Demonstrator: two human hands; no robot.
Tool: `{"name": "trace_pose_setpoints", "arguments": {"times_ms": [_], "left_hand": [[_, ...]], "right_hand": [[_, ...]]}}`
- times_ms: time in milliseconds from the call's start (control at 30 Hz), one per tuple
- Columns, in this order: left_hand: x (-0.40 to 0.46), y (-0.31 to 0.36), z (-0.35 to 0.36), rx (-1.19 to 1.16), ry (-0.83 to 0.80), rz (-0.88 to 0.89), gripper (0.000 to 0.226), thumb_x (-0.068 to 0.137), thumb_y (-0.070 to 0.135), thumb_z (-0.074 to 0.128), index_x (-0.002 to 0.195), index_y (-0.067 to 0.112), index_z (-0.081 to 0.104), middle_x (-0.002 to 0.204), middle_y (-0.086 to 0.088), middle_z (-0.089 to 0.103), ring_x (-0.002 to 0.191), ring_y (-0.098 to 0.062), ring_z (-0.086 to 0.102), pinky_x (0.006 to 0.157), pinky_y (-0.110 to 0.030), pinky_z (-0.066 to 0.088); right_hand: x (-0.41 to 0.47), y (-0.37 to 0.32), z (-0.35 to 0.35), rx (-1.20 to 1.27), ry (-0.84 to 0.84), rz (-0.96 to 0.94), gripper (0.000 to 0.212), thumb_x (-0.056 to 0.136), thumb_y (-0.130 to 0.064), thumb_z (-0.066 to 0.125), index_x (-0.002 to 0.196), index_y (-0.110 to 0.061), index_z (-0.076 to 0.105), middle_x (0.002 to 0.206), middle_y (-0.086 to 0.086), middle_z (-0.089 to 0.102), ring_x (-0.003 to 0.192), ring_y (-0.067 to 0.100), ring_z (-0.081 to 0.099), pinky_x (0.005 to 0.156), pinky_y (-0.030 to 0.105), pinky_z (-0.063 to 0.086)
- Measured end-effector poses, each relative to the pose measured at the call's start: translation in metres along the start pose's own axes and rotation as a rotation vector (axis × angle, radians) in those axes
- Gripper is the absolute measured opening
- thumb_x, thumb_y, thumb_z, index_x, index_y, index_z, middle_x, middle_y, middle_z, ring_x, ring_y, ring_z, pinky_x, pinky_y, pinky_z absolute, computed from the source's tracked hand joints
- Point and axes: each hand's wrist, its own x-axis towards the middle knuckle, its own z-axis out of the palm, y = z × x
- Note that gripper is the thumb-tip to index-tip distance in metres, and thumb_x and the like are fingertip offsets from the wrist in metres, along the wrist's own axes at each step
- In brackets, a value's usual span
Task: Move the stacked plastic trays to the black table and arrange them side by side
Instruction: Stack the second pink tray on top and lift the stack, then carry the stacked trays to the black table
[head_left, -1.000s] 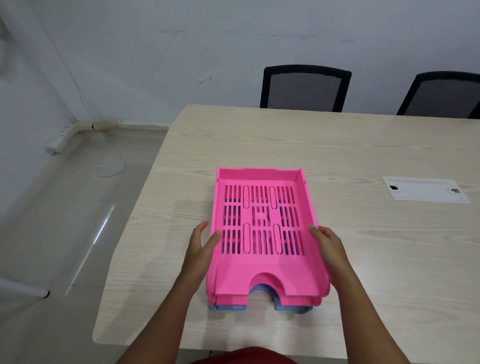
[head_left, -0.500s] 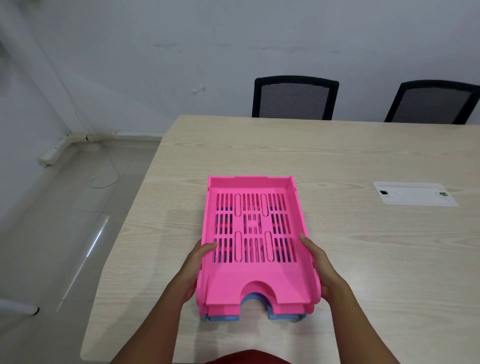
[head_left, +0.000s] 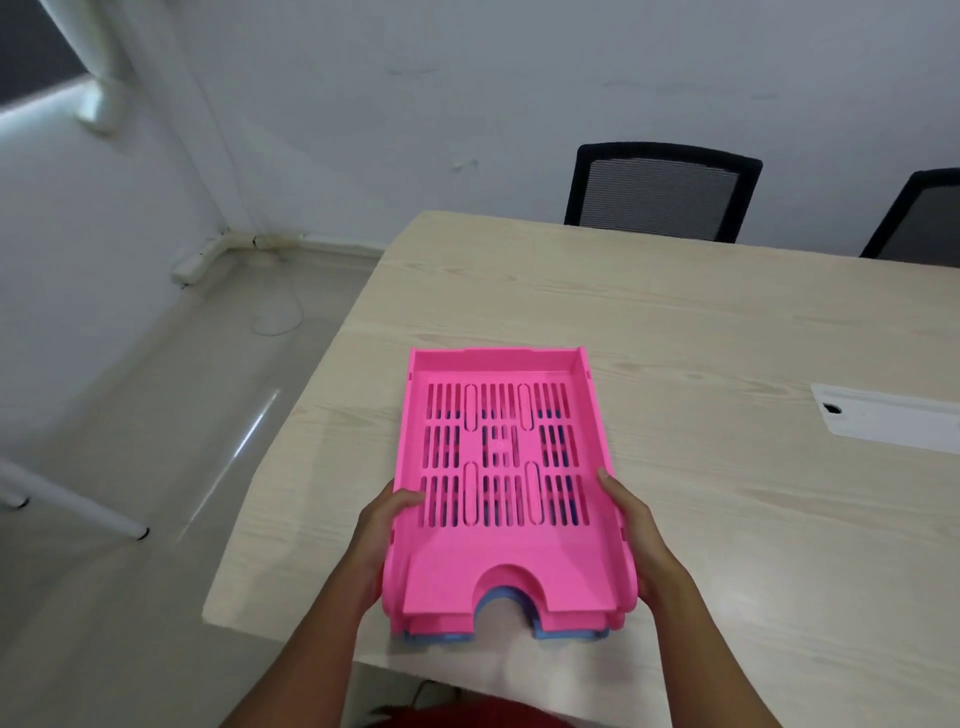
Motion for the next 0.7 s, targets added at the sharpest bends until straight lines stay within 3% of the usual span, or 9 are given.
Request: {"name": "trace_pose_setpoints", "arguments": {"times_ms": [200, 367, 433, 567, 633, 700], "left_hand": [[-0.041, -0.015, -0.03, -0.129, 0.131, 0.081, 0.061, 0.068, 0.027, 0.074, 0.125, 0.01, 0.061, 0.106, -0.023, 0.069, 0.09, -0.039, 0.066, 0.083, -0.053, 0.054], [-0.079, -0.028, -0.071, -0.234, 0.281, 0.145, 0.061, 0.067, 0.026, 0.076, 0.125, 0.009, 0.063, 0.116, -0.028, 0.067, 0.097, -0.042, 0.064, 0.094, -0.062, 0.046], [-0.095, -0.034, -0.088, -0.284, 0.346, 0.167, 0.059, 0.068, 0.025, 0.074, 0.123, 0.008, 0.064, 0.116, -0.029, 0.067, 0.096, -0.041, 0.065, 0.093, -0.06, 0.048], [-0.126, -0.043, -0.13, -0.379, 0.462, 0.223, 0.07, 0.06, 0.03, 0.079, 0.125, 0.009, 0.064, 0.119, -0.031, 0.065, 0.096, -0.042, 0.065, 0.09, -0.058, 0.05], [-0.14, -0.044, -0.154, -0.42, 0.518, 0.256, 0.07, 0.06, 0.03, 0.078, 0.125, 0.01, 0.064, 0.121, -0.033, 0.064, 0.097, -0.044, 0.064, 0.092, -0.064, 0.047], [-0.156, -0.045, -0.18, -0.447, 0.571, 0.284, 0.067, 0.063, 0.028, 0.076, 0.125, 0.009, 0.063, 0.115, -0.029, 0.068, 0.092, -0.041, 0.066, 0.086, -0.061, 0.054]], "right_hand": [[0.016, 0.003, 0.033, -0.071, -0.128, 0.032, 0.061, 0.083, -0.056, 0.065, 0.129, -0.016, 0.063, 0.123, 0.019, 0.07, 0.105, 0.04, 0.067, 0.111, 0.064, 0.035], [0.027, 0.013, 0.084, -0.188, -0.287, 0.081, 0.062, 0.082, -0.059, 0.066, 0.127, -0.016, 0.064, 0.125, 0.019, 0.069, 0.109, 0.04, 0.065, 0.113, 0.065, 0.031], [0.033, 0.019, 0.108, -0.231, -0.348, 0.114, 0.063, 0.083, -0.059, 0.065, 0.128, -0.014, 0.063, 0.126, 0.02, 0.068, 0.111, 0.041, 0.065, 0.114, 0.064, 0.031], [0.036, 0.031, 0.171, -0.316, -0.478, 0.144, 0.055, 0.09, -0.049, 0.061, 0.128, -0.01, 0.062, 0.127, 0.026, 0.066, 0.099, 0.038, 0.068, 0.106, 0.059, 0.044], [0.039, 0.038, 0.207, -0.367, -0.537, 0.15, 0.051, 0.092, -0.047, 0.058, 0.127, -0.01, 0.062, 0.12, 0.022, 0.07, 0.097, 0.036, 0.07, 0.104, 0.058, 0.045], [0.039, 0.046, 0.246, -0.427, -0.597, 0.142, 0.049, 0.095, -0.043, 0.054, 0.127, -0.007, 0.061, 0.109, 0.016, 0.075, 0.09, 0.032, 0.073, 0.092, 0.05, 0.055]]}}
